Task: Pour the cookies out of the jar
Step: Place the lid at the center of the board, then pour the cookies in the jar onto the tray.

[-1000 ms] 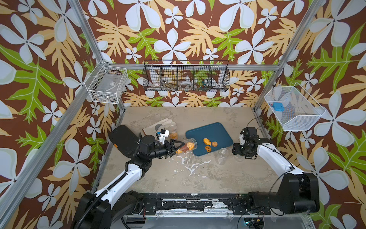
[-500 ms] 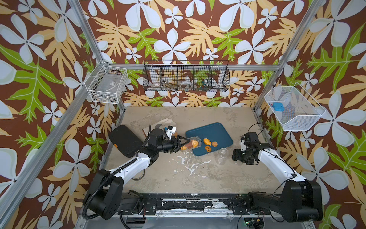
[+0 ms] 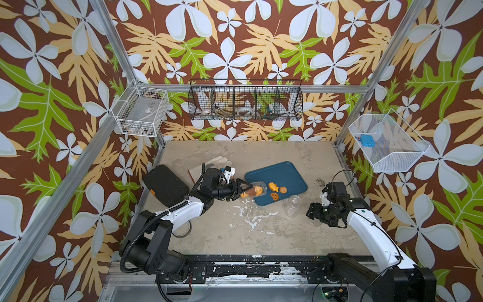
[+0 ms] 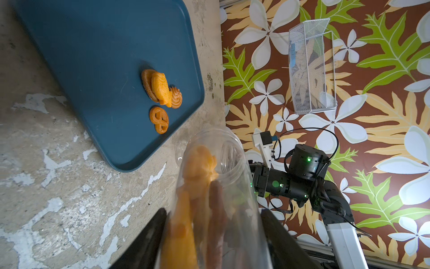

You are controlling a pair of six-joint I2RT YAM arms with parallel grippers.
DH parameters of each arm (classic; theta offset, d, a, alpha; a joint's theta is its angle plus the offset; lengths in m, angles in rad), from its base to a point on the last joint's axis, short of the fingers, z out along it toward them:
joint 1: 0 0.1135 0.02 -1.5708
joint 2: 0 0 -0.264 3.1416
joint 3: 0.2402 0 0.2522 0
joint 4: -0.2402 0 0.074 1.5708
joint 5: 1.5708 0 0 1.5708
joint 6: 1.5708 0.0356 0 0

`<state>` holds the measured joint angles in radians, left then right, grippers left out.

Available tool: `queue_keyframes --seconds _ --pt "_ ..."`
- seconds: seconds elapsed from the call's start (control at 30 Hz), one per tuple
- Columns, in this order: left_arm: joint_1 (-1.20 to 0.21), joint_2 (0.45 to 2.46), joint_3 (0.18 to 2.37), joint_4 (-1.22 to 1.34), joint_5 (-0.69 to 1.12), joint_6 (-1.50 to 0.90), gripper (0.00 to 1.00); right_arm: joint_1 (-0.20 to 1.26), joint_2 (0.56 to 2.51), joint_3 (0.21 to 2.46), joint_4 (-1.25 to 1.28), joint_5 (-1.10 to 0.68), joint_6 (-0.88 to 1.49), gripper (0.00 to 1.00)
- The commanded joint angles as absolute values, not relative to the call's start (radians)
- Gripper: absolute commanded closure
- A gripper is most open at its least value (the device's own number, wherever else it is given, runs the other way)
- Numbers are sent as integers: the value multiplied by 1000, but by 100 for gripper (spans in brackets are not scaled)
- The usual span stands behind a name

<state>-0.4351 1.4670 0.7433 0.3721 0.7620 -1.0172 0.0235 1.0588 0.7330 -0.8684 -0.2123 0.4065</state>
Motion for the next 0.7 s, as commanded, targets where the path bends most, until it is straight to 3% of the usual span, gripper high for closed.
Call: queue_keyframes --seconds 0.0,0.1,0.67 --pt "-441 1487 760 405 772 -988 52 30 1057 728 -878 -241 435 18" --pt "-446 1507 774 403 775 -988 52 30 1058 732 -879 -253 437 14" --pt "-465 1663 895 251 736 -908 51 28 980 942 -901 -220 436 12"
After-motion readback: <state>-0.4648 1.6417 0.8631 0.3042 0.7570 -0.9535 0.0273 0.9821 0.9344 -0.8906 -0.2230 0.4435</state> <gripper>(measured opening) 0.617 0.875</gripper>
